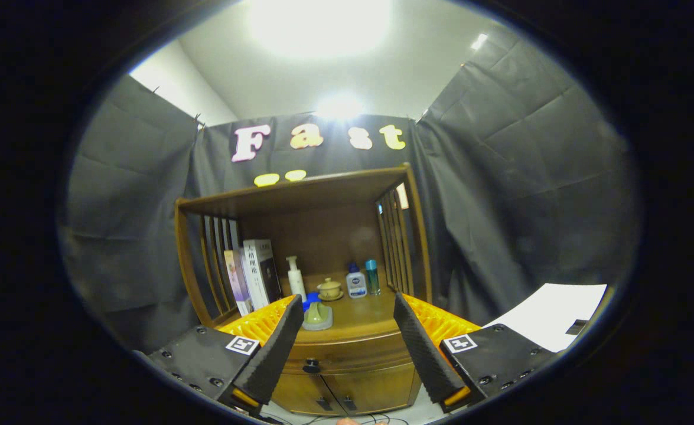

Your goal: Pull open the drawer, take out the items inside it, and place them on the countertop above the cabinet.

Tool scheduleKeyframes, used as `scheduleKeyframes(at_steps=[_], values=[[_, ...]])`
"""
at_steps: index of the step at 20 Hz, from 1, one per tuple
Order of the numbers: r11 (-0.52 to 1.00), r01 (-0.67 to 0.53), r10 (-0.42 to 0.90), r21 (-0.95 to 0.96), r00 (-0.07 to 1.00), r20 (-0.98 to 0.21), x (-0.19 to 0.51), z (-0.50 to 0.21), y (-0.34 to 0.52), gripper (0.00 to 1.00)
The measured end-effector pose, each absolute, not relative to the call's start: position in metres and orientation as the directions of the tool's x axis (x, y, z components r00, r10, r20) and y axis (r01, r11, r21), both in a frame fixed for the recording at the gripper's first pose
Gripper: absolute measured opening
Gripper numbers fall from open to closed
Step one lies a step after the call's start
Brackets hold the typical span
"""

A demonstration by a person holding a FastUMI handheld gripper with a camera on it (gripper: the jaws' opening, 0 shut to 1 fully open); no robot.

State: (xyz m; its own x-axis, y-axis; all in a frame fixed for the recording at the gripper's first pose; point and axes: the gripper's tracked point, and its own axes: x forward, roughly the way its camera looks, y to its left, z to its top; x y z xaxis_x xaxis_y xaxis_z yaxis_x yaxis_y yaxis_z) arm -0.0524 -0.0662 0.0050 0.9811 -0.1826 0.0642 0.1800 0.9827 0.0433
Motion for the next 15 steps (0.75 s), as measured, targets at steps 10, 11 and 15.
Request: scheduleKeyframes(at_steps=[10, 11, 15], values=[[0.991, 0.127, -0.128, 0.029, 0.991, 0.049, -0.073, 0.006, -0.07, 0.97], [0.992, 0.126, -0.127, 0.028, 0.991, 0.046, -0.072, 0.005, -0.07, 0.97], [0.994, 0.111, -0.111, 0.014, 0.993, 0.037, -0.067, 0.006, -0.06, 0.97]])
